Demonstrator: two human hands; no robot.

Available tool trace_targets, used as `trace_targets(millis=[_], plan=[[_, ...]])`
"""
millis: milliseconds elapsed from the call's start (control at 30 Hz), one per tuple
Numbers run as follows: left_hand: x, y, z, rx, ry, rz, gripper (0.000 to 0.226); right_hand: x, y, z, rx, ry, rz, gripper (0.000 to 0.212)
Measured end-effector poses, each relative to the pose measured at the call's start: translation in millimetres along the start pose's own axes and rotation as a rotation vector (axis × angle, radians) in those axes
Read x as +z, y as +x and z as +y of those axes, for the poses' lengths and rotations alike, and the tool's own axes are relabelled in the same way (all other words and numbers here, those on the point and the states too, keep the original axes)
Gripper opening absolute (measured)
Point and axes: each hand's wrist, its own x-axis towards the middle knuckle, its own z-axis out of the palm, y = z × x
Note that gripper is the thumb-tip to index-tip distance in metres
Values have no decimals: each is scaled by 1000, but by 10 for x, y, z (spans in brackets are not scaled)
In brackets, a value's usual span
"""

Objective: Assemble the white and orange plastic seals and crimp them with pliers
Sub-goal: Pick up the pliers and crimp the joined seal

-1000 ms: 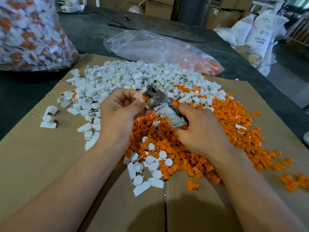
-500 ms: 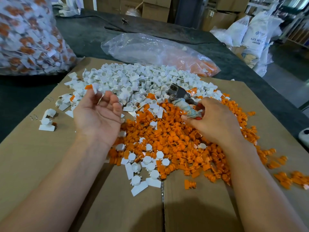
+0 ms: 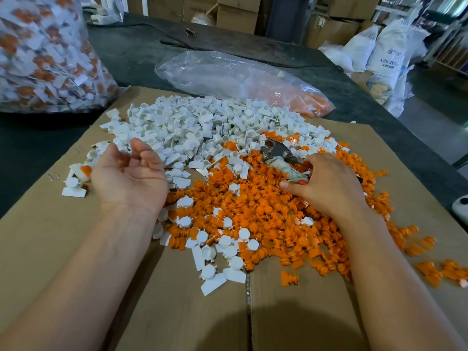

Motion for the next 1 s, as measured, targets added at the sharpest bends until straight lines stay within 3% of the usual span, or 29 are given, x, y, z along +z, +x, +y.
trace_targets(millis=[67, 133, 200, 333, 433, 533, 600, 800, 1000], plan=[[0, -8, 1, 0, 39, -2, 29, 7, 0, 3, 3, -4, 0, 70], [20, -22, -22, 18, 245, -24, 28, 13, 5, 7, 5, -3, -8, 74], [38, -44, -73, 106, 597, -88, 23, 16, 13, 12, 8, -2, -29, 77], [-24, -78, -182, 513, 1443, -268, 21, 29, 26, 24, -4, 0, -68, 79], [-69, -87, -240, 688, 1795, -371, 19, 29, 28, 21, -10, 1, -73, 82], [-95, -45, -277, 754, 2006, -408, 10, 18, 21, 8, -10, -8, -89, 95], [-105, 2, -284, 794, 2127, -429, 18, 22, 19, -8, -13, 4, -104, 100], [-108, 81, -270, 796, 2429, -429, 35, 52, 25, -64, -33, 42, -140, 93], [-175, 113, -309, 795, 2520, -440, 42, 28, 7, -97, -21, 95, -156, 90]])
